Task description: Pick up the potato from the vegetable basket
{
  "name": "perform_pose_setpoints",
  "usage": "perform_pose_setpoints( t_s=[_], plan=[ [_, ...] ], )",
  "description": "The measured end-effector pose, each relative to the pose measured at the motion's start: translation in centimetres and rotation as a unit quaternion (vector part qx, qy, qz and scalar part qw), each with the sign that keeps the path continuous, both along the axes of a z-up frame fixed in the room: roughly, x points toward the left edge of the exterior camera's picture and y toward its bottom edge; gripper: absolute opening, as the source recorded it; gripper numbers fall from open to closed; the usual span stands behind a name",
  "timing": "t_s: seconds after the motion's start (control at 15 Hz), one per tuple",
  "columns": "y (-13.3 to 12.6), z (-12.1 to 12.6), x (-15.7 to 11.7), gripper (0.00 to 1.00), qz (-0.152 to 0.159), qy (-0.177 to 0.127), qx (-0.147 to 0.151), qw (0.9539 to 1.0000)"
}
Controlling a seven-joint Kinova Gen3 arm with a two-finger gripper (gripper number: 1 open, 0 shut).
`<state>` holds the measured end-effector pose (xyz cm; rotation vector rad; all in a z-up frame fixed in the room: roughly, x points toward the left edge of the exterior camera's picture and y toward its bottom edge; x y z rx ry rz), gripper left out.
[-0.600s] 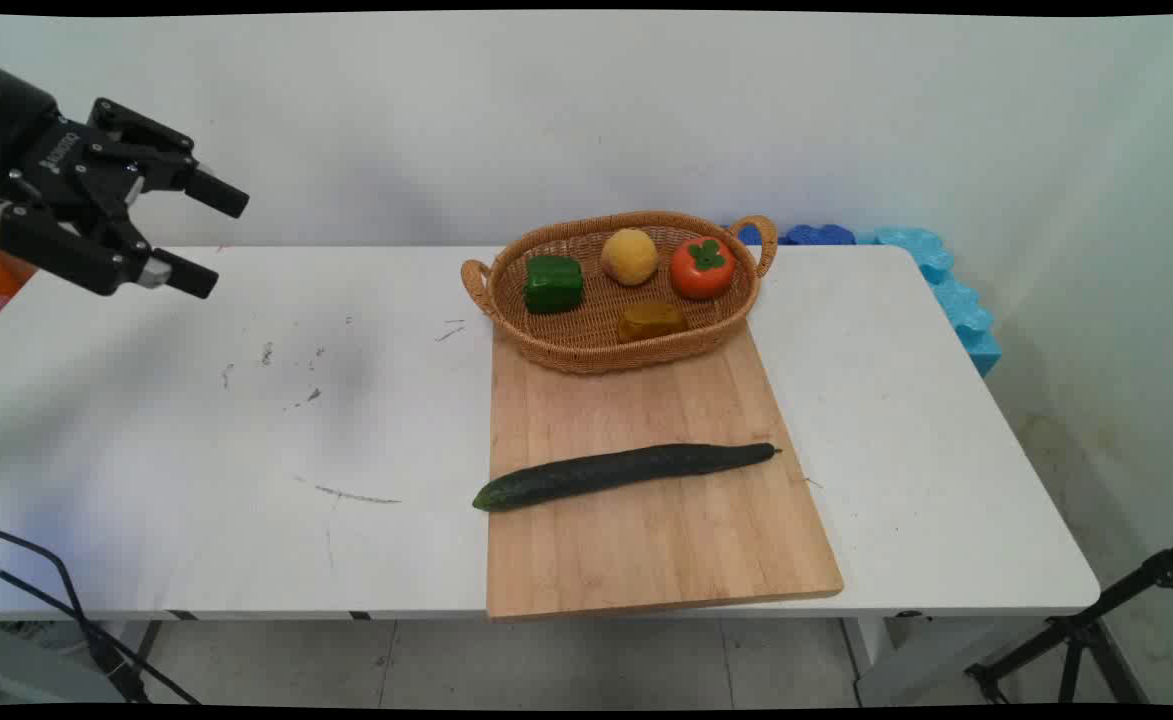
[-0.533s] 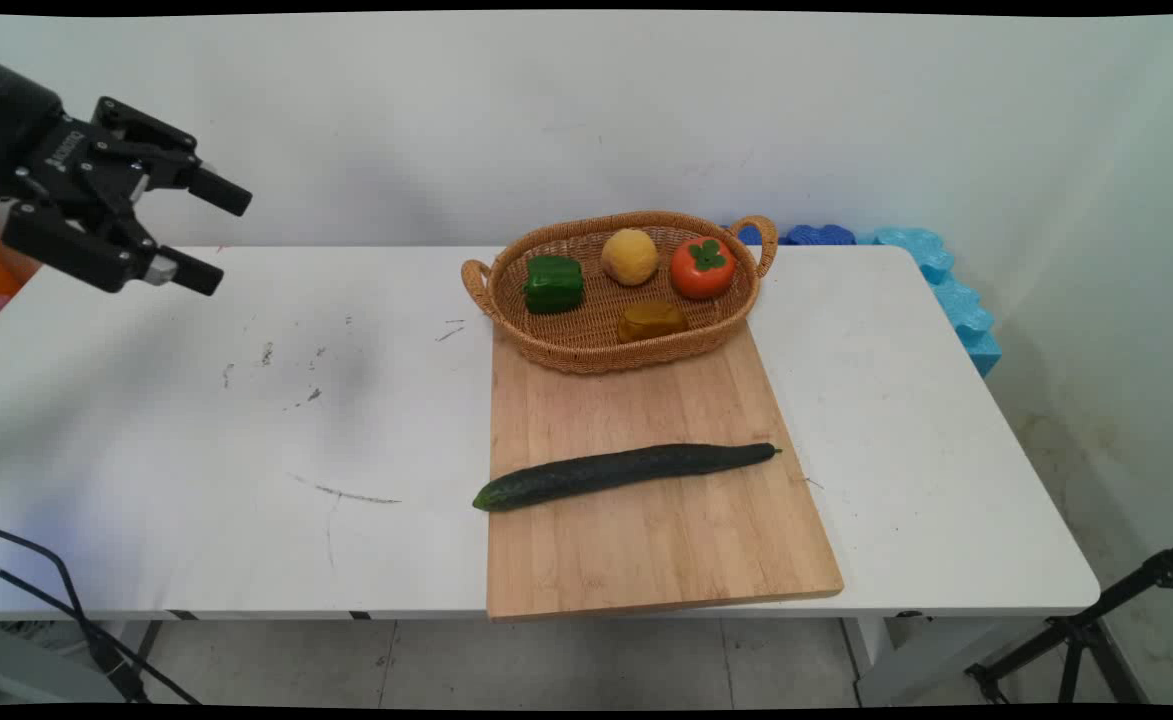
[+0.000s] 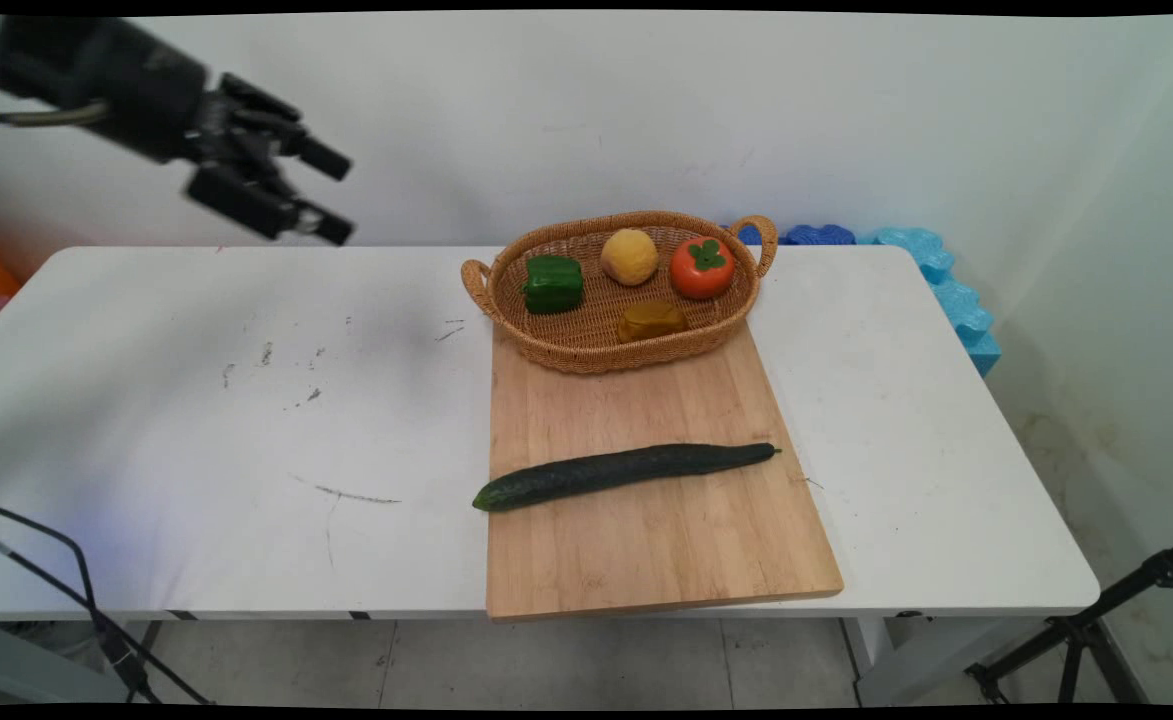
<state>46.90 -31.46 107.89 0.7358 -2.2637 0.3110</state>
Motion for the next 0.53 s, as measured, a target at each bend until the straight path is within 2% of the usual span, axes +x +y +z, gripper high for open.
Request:
perform_pose_setpoints(
  t_s=[0.27,0.53],
  plan=[
    [-5.3,-1.2,-5.4,1.00,0.027,-0.008,0.005,0.9996],
    [-10.9,-3.5,-11.5,1.00,0.045,-0.033,0.013,0.9984]
  ],
)
